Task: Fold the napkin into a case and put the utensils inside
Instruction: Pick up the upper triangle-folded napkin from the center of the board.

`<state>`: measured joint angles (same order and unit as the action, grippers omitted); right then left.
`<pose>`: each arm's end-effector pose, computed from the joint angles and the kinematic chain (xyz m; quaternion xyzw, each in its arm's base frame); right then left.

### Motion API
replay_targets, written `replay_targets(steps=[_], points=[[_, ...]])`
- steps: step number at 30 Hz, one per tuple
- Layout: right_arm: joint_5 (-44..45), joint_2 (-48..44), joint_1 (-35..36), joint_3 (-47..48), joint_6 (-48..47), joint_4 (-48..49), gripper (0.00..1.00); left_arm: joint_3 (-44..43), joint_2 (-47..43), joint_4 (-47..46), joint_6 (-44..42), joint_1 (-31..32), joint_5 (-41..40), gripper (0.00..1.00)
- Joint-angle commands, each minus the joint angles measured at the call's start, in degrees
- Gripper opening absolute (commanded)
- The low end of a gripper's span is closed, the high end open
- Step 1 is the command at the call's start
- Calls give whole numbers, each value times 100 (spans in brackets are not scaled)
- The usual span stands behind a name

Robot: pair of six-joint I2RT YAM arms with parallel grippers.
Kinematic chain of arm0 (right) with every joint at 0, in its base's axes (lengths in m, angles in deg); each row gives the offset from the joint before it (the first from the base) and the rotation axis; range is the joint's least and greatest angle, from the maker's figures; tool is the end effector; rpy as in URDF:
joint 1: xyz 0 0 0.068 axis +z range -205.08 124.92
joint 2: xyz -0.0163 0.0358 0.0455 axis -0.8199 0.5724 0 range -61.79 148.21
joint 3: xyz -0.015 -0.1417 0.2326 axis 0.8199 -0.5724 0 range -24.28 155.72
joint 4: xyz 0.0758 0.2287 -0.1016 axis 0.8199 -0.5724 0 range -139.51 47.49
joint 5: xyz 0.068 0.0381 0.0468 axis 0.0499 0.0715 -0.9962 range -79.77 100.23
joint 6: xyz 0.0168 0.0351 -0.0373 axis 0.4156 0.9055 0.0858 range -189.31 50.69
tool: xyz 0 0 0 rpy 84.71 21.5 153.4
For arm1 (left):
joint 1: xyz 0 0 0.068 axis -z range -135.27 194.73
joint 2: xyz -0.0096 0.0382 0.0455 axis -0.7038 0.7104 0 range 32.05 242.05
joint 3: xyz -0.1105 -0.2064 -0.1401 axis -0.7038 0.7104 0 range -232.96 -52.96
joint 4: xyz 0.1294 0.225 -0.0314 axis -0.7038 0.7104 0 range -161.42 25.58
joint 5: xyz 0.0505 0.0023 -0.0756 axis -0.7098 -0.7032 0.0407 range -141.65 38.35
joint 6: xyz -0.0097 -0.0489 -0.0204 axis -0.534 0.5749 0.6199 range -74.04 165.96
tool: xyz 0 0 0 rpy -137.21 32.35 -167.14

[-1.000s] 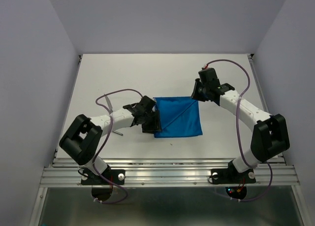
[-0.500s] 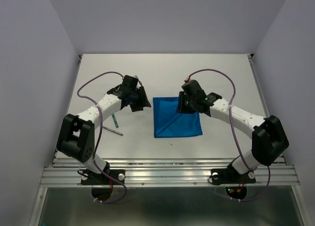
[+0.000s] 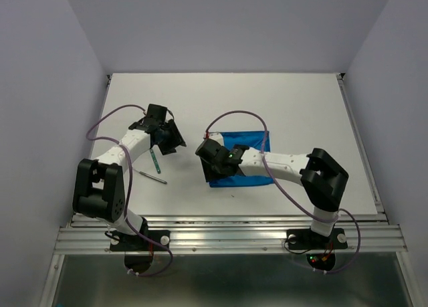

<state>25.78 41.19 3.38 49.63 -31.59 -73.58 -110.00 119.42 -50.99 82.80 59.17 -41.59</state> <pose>0.2052 0.3158 0.2102 -0.1381 0.9480 0.1026 0.2678 0.3071 -0.0856 0.2209 -0.1533 0.9262 -0.2191 0.2658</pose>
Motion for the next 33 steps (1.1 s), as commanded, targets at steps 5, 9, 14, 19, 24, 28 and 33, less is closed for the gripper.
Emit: replay_targets(steps=[5,9,14,19,24,28,33], points=[[677,547,385,607,105,-268,56,131,-256,-12,-168,-99,39,57],[712,750,386,669,69,-268,55,219,-247,-39,-195,-99,39,57],[739,1013,439,625,61,-207,52,333,-256,-82,-186,-108,66,57],[818,1110,491,362,113,-215,45,386,-273,-109,-168,-108,92,57],[941,900,491,36,105,-84,25,377,-238,-144,-177,-108,223,57],[967,636,491,-289,-79,232,7,456,-238,-346,-159,-55,583,60],[827,215,491,-755,-299,943,1,580,-247,-794,-177,59,1260,78]])
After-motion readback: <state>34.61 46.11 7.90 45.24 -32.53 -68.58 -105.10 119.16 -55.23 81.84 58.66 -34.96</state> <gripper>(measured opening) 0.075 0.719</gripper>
